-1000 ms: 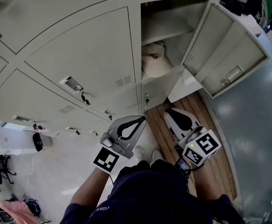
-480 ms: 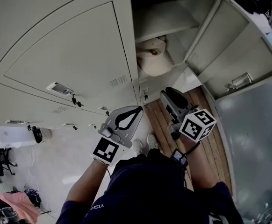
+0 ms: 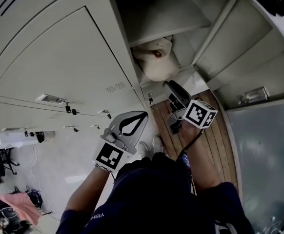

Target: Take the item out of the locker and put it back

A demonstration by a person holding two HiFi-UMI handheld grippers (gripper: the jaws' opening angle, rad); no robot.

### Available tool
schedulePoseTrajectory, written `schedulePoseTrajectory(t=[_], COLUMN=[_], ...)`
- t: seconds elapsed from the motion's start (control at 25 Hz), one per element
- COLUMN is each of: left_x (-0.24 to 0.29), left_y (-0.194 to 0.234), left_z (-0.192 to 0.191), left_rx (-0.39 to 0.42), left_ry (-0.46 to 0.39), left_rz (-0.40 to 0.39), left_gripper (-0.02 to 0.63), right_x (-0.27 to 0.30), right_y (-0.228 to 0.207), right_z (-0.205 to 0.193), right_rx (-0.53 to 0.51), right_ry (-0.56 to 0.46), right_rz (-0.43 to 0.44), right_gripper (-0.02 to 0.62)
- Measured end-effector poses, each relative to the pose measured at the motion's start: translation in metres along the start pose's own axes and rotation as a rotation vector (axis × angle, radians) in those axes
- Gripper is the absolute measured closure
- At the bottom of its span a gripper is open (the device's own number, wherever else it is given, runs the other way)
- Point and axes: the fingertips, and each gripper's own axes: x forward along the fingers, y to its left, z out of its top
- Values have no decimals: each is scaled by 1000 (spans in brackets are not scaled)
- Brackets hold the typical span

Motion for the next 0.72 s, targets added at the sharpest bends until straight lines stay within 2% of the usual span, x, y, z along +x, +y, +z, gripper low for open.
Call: schedulePoseTrajectory(t=[0.32, 0.72], left_x=[19, 25], left_y=[-5, 3], left_z=[-6, -15], left_rx=[-4, -18], left_ry=[40, 72], left_rz=[-13, 6], left_gripper=[601, 601], right_x=[13, 30], right_y=[-30, -39], right_z=[1, 4], right_rx=[143, 204], right_ry=[-17, -25], right_rz=[8, 44], right_gripper=[442, 442])
